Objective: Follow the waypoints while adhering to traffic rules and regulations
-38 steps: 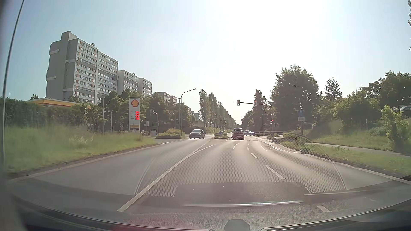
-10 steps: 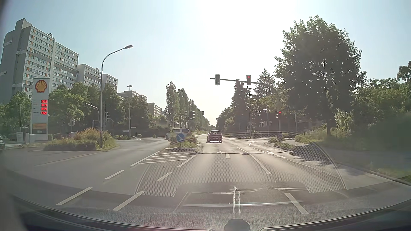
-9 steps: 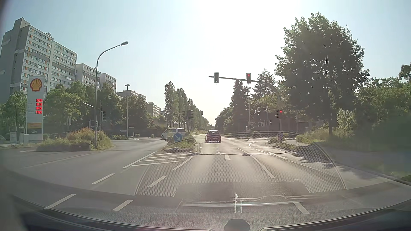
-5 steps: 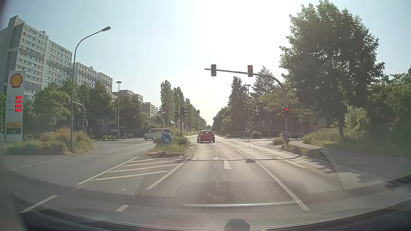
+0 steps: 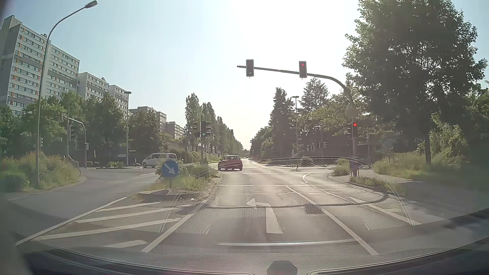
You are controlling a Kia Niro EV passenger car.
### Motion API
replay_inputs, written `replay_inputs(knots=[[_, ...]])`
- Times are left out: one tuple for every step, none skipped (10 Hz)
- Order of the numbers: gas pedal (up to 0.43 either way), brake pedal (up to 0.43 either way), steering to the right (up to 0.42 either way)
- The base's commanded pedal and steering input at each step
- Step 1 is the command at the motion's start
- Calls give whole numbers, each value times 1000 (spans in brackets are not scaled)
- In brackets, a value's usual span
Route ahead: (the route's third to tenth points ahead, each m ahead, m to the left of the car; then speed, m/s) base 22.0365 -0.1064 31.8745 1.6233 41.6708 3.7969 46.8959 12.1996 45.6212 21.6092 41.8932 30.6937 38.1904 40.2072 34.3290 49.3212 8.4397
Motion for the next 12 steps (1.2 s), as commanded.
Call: replay_inputs(knots=[[39, 30, 7], [20, 30, 4], [0, 30, 1], [0, 30, -2], [0, 30, -6], [0, 30, -10], [0, 30, -13], [0, 30, -14], [0, 30, -15], [0, 30, -19], [0, 30, -24], [0, 30, -26]])
